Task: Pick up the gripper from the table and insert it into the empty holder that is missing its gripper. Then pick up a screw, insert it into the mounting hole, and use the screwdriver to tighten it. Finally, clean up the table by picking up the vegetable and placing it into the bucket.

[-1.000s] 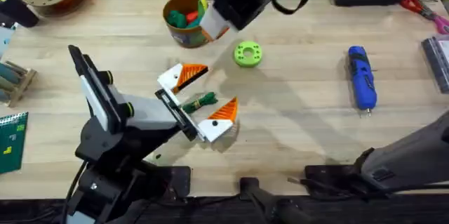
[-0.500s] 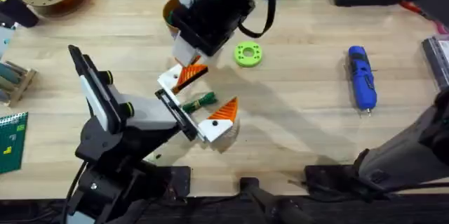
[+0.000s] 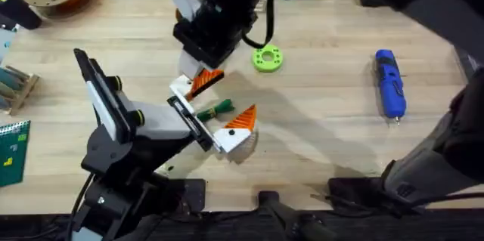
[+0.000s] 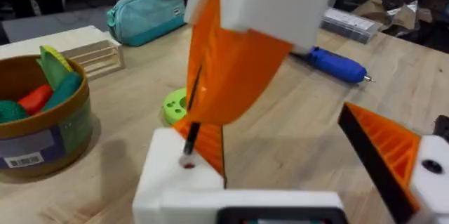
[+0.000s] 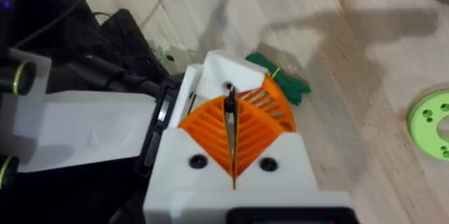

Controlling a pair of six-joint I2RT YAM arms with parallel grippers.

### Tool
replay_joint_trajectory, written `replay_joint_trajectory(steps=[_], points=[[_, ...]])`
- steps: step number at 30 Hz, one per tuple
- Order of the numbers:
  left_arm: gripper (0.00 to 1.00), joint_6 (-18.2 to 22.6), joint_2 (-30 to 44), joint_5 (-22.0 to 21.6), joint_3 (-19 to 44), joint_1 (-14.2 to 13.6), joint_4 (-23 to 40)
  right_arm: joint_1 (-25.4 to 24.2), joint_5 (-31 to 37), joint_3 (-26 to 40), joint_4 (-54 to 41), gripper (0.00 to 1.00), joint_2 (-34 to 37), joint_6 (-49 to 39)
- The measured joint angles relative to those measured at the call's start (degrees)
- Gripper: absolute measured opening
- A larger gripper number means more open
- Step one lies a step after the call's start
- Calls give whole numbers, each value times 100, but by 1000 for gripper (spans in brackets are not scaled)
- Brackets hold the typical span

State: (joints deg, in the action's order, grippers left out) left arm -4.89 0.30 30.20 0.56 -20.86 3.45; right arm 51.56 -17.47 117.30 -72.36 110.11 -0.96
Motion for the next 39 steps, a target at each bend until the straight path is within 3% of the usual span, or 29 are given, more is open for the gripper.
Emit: replay_joint_trajectory(steps=[39], points=[[987,11,1,4,0,0,-3,56,-123,0,-10,8,13,-58]])
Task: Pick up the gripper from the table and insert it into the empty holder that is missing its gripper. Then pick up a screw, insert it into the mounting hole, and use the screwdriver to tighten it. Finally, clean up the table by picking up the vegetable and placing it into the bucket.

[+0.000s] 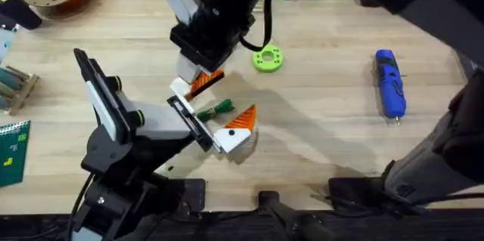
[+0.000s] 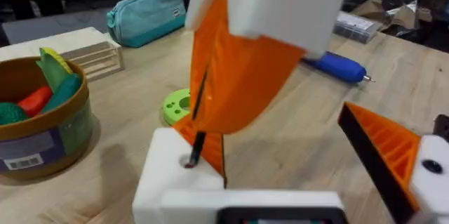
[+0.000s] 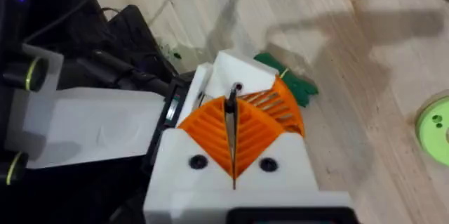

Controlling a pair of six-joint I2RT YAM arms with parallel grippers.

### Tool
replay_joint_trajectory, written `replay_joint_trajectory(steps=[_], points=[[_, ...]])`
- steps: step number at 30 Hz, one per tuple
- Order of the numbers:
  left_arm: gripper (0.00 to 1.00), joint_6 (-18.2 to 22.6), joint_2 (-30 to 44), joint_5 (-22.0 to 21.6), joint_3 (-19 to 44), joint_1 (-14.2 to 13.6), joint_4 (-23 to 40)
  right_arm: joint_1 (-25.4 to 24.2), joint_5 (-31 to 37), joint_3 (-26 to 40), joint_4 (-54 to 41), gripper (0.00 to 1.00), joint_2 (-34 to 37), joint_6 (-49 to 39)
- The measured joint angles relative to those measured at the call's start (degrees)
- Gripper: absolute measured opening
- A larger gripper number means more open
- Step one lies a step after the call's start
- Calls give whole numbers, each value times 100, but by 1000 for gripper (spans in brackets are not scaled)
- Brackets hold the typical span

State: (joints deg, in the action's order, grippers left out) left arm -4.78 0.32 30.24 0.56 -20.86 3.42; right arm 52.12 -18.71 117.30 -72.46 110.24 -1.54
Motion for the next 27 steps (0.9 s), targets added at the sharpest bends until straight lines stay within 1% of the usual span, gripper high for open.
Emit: replay_joint_trajectory(steps=[4,27], points=[[987,0,0,0,0,0,-2,0,84,0,2,8,-2,0],[987,-17,9,-2,0,0,0,0,86,9,69,8,127,-2]])
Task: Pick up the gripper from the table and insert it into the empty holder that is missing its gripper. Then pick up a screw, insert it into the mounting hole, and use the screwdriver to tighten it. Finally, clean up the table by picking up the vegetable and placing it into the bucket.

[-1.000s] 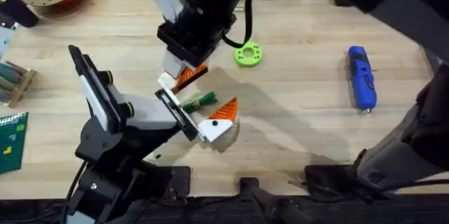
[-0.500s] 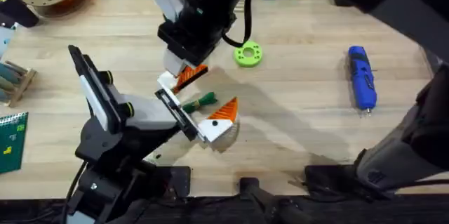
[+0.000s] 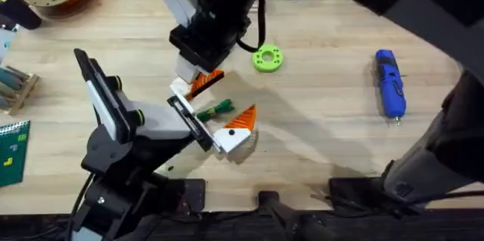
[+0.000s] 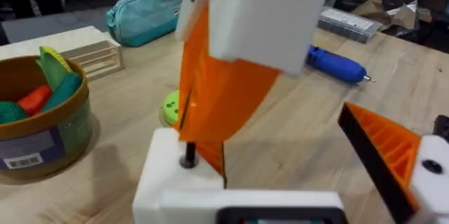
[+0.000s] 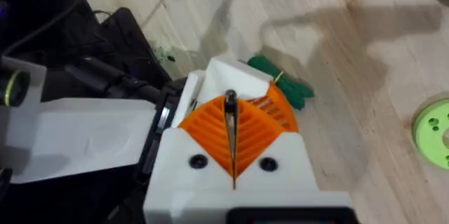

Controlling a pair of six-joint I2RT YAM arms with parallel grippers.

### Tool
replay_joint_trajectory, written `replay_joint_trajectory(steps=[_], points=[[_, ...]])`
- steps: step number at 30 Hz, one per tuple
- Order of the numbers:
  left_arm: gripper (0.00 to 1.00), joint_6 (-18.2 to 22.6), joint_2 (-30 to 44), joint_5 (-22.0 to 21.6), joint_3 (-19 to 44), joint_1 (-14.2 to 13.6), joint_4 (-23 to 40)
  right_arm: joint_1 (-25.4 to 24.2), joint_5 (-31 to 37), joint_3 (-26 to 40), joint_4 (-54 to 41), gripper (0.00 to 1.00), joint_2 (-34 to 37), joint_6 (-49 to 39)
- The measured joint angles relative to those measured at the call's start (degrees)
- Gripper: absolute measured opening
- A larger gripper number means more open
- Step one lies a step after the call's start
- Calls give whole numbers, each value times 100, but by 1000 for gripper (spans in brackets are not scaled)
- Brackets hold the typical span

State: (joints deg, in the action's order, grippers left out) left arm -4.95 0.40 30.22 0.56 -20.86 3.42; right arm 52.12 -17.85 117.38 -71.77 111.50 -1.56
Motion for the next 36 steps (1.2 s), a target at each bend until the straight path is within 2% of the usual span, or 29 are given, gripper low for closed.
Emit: replay_joint_trajectory(steps=[28,29,30,34,35,36], points=[[987,-26,2,-4,0,0,3,31,-66,2,63,8,162,-60],[987,-24,2,-9,0,0,4,31,-71,2,59,60,162,-42],[987,-31,2,-9,0,0,4,31,-126,2,50,226,161,-57],[987,-58,1,-28,0,0,-1,20,-102,58,61,785,160,-91],[987,-51,-6,-25,0,0,1,-22,-64,59,55,874,160,-125],[988,-37,-7,-13,0,0,0,-68,-66,59,57,898,160,-127]])
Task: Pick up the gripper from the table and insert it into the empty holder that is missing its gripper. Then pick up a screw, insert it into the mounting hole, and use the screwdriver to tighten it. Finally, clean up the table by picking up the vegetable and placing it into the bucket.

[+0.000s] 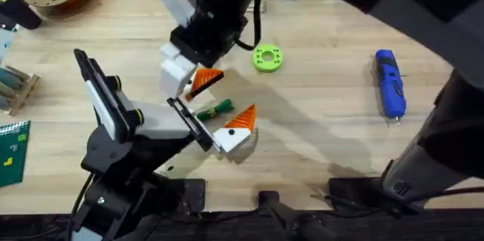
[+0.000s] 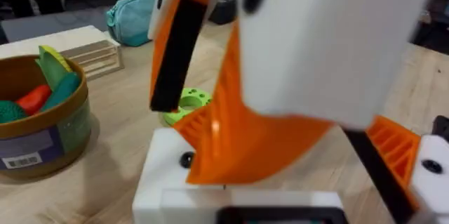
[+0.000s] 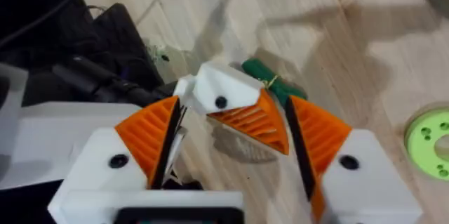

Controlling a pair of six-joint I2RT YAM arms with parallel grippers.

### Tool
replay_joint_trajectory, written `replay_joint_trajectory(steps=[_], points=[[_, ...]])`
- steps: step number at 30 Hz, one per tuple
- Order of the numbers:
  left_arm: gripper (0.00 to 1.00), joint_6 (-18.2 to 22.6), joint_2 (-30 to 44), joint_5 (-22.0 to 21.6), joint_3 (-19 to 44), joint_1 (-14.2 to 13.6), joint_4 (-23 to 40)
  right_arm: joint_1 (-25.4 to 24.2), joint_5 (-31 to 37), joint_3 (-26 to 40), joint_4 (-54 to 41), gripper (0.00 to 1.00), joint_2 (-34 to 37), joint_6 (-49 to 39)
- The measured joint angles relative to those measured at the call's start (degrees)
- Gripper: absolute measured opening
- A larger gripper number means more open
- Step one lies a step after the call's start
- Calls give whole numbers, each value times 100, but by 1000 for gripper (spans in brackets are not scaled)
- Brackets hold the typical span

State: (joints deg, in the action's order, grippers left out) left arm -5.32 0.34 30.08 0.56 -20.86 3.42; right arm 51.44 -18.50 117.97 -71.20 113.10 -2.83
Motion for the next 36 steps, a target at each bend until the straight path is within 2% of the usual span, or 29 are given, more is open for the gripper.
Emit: replay_joint_trajectory(steps=[10,21,24,28,36], points=[[987,39,2,13,0,0,0,-420,-44,0,-241,907,-103,-44],[987,39,0,13,0,0,0,-1151,-46,-158,-517,908,-936,-171],[987,39,0,15,0,0,0,-1229,-48,-577,-420,908,-1252,-190],[987,39,0,14,0,0,-1,-1264,-101,-1453,5,908,-1807,-188],[987,39,0,13,0,0,-2,-1327,-241,-3070,499,908,-3319,-101]])
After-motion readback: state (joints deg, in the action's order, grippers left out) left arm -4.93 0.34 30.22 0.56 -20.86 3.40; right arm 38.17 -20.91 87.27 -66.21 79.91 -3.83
